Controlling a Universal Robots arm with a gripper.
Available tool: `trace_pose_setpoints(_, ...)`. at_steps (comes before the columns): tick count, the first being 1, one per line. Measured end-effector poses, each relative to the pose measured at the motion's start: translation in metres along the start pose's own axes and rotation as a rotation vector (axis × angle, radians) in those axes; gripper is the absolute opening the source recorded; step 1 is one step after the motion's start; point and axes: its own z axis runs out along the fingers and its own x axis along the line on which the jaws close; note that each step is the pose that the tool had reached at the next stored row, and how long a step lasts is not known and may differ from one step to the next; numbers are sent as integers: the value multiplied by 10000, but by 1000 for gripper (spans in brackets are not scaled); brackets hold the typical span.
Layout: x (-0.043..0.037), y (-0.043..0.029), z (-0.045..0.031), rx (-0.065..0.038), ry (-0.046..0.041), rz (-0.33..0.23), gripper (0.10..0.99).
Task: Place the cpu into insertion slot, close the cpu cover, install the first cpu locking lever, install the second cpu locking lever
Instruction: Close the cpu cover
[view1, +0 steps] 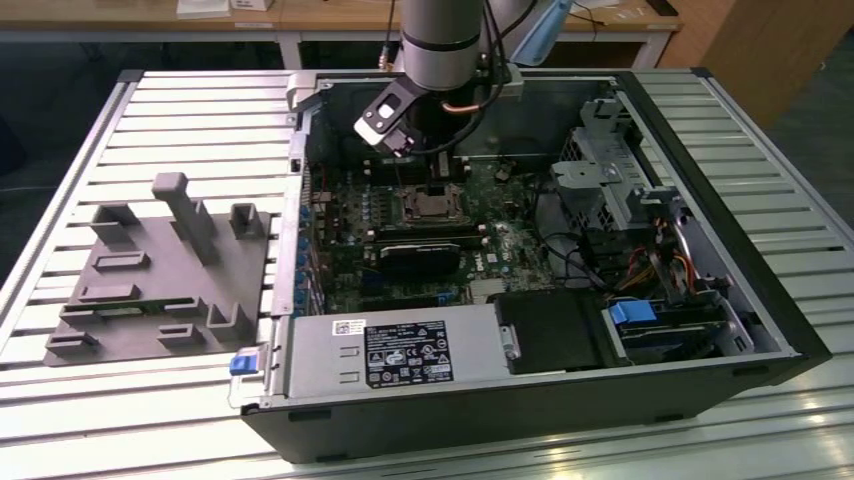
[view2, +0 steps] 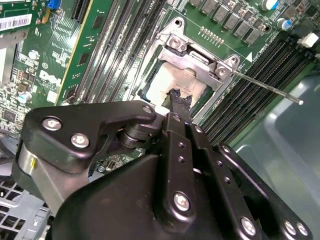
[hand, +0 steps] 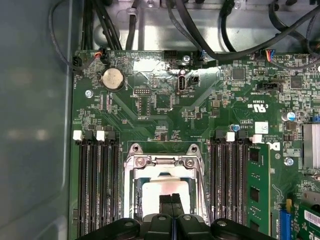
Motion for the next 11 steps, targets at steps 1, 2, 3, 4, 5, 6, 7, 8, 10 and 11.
trace_pose_setpoints(1, 0, 0, 2, -1, 5, -157, 102)
trace_pose_setpoints(2, 0, 0, 3, 0, 7, -331, 102)
trace_pose_setpoints(3, 0, 0, 5, 0, 8, -508, 102)
trace_pose_setpoints(4, 0, 0, 7, 1, 10, -687, 102)
trace_pose_setpoints(5, 0, 0, 9, 0, 12, -867, 102)
trace_pose_setpoints(6, 0, 0, 11, 0, 13, -1044, 102)
trace_pose_setpoints(7, 0, 0, 13, 0, 14, -1229, 102)
trace_pose_setpoints(8, 0, 0, 15, 0, 15, -1406, 102)
trace_pose_setpoints(10, 0, -1, 18, 1, 17, -1773, 102)
trace_pose_setpoints(11, 0, -1, 20, 1, 19, -1952, 102)
